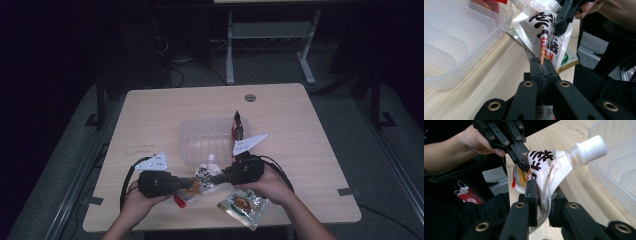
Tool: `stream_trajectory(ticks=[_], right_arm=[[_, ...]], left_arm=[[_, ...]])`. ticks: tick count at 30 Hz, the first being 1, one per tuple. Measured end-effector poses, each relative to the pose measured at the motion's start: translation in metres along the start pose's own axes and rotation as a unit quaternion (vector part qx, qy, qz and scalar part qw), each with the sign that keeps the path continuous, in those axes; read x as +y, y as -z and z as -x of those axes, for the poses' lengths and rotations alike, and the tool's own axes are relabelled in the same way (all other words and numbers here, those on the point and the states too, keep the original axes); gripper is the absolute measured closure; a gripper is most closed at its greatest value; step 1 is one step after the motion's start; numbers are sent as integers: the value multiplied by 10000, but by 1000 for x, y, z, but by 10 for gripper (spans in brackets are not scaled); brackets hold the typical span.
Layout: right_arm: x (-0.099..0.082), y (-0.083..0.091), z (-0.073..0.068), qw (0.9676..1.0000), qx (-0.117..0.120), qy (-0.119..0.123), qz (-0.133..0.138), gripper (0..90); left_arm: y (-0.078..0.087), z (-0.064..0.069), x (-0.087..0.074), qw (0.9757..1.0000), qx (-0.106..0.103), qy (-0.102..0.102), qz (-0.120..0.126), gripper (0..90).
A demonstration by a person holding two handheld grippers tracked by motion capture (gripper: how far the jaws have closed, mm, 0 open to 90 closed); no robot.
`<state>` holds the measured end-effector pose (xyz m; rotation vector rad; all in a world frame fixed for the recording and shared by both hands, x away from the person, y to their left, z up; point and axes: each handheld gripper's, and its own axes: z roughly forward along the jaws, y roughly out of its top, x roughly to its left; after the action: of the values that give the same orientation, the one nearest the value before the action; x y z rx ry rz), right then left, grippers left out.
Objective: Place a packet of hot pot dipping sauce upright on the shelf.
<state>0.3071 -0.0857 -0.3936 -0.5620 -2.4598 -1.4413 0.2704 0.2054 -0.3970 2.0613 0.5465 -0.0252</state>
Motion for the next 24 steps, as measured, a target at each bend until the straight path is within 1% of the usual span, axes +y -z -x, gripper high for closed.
stream_trajectory(ticks=[3, 5, 7, 8, 9, 10, 12, 14, 15, 16, 17, 18, 19, 20, 21, 22, 23, 24], right_arm=[[-1, -1, 2, 10000, 47, 75, -20, 854], [-2, 0, 2, 9999, 85, 33, -60, 863], [-3, 0, 2, 9999, 115, 34, -43, 868], [-3, 0, 3, 9999, 132, 30, -40, 877], [-3, 0, 3, 9998, 196, -28, 44, 891], [-3, 0, 3, 9998, 196, -28, 44, 891], [-3, 0, 3, 9998, 198, -24, 73, 895], [-3, 1, 3, 9996, 252, 3, 143, 896], [-2, 3, 2, 9995, 250, -50, 159, 897], [-2, 3, 2, 9995, 250, -50, 159, 897], [-2, 4, 2, 9995, 257, -46, 179, 897], [-2, 6, 2, 9995, 233, -45, 202, 898], [-2, 8, 1, 9993, 280, -71, 249, 898], [-2, 8, 1, 9993, 280, -71, 249, 898], [-2, 9, 1, 9992, 296, -40, 279, 898], [-2, 9, 1, 9992, 296, -40, 279, 898], [-2, 10, 0, 9989, 328, -75, 313, 898], [-2, 10, 0, 9989, 328, -75, 313, 898]], left_arm=[[-2, -2, -1, 10000, -51, 4, -20, 892], [-4, -3, -1, 10000, -70, -26, -55, 892], [-5, -3, -2, 9999, -84, -25, -61, 889], [-5, -3, -2, 10000, -68, -40, -60, 883], [-6, -3, -3, 10000, -35, -45, -67, 843], [-7, -4, -3, 10000, -17, -32, -78, 843], [-7, -3, -3, 9999, 69, -16, -75, 801], [-3, -3, -3, 9999, 107, -12, -29, 767], [4, -4, -2, 9999, 163, -9, 54, 745], [4, -4, -2, 9999, 163, -9, 54, 738], [7, -5, -3, 9997, 229, 21, 97, 738], [11, -6, -3, 9995, 308, 22, 107, 738], [15, -8, -4, 9993, 347, 57, 143, 774], [18, -9, -5, 9992, 334, 112, 164, 774], [20, -10, -6, 9994, 277, 153, 161, 876], [21, -11, -7, 9995, 211, 172, 133, 876], [21, -10, -7, 9996, 174, 182, 118, 896], [19, -9, -6, 9998, 121, 148, 68, 896]])
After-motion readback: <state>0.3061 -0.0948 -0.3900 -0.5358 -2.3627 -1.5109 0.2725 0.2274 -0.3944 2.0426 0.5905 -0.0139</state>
